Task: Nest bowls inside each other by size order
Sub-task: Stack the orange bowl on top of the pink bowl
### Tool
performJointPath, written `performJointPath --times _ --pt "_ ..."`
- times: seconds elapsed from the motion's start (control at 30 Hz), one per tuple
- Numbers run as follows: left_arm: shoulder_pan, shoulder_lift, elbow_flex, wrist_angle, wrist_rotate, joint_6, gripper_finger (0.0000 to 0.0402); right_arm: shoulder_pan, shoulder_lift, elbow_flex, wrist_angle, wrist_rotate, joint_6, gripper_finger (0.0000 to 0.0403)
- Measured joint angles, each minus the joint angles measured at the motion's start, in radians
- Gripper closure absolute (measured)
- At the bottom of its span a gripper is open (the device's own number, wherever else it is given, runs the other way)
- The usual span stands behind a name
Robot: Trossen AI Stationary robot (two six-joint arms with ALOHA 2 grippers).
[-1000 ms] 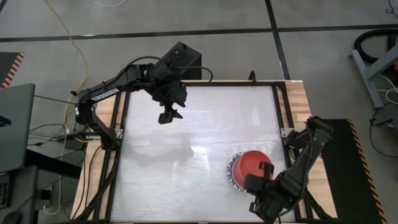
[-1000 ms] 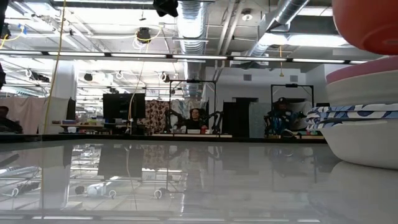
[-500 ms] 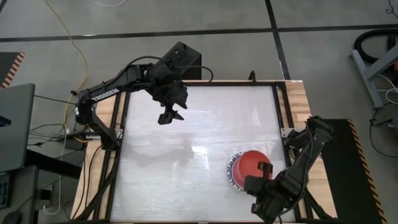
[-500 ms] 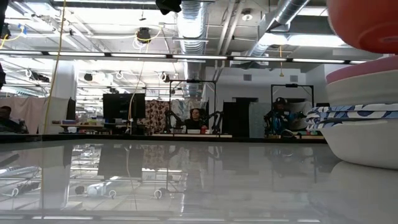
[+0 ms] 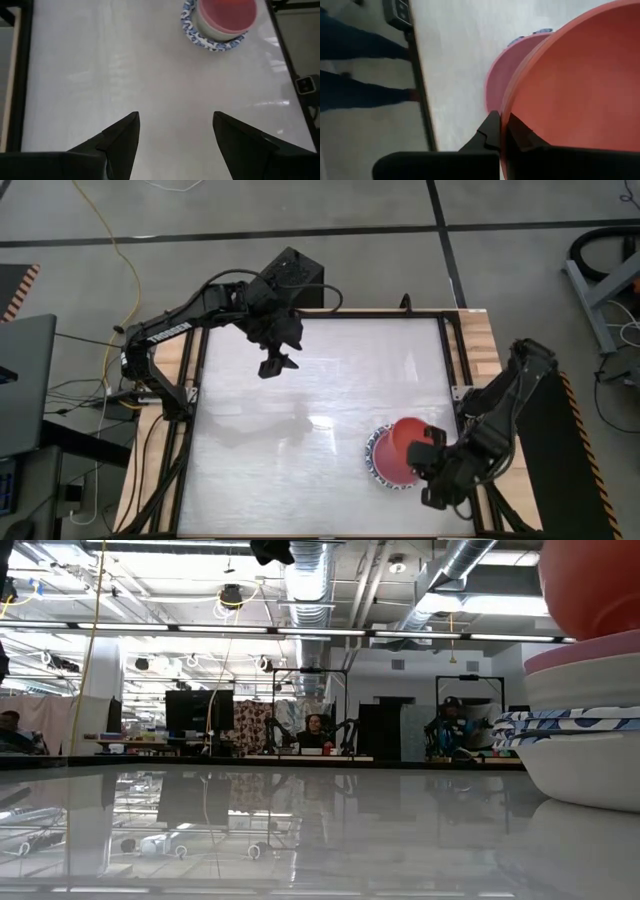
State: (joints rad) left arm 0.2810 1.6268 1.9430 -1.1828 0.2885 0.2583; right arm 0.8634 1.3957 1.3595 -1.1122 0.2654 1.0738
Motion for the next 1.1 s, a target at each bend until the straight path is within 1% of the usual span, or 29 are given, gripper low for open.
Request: performJointPath --times 0.1,0.17,0.3,0.43,0.87,1.1 --pt "0.000 0.000 0.000 0.000 -0.015 -0.015 0.0161 -0.023 -0.041 -0.076 0.077 -0.007 -0.019 0.0392" --pt "0.000 0.000 0.000 0.000 -0.019 -0.017 0.0161 -0.041 -0.040 -0.092 0.088 -0.014 -0.052 0.0392" --pt "0.000 0.000 0.000 -0.001 -0.043 -0.019 0.0161 -0.079 -0.003 -0.093 0.105 -0.102 -0.144 0.0392" --pt "0.000 0.000 0.000 -0.007 -0.048 -0.019 0.0161 -0.102 0.039 -0.092 0.115 -0.191 -0.190 0.0392" --pt "0.000 0.000 0.000 -0.008 -0.054 -0.001 0.0161 -0.107 0.133 -0.091 0.136 -0.202 -0.210 0.0391" --pt "0.000 0.000 0.000 -0.009 -0.063 -0.001 0.0161 -0.108 0.182 -0.091 0.129 -0.202 -0.209 0.0327"
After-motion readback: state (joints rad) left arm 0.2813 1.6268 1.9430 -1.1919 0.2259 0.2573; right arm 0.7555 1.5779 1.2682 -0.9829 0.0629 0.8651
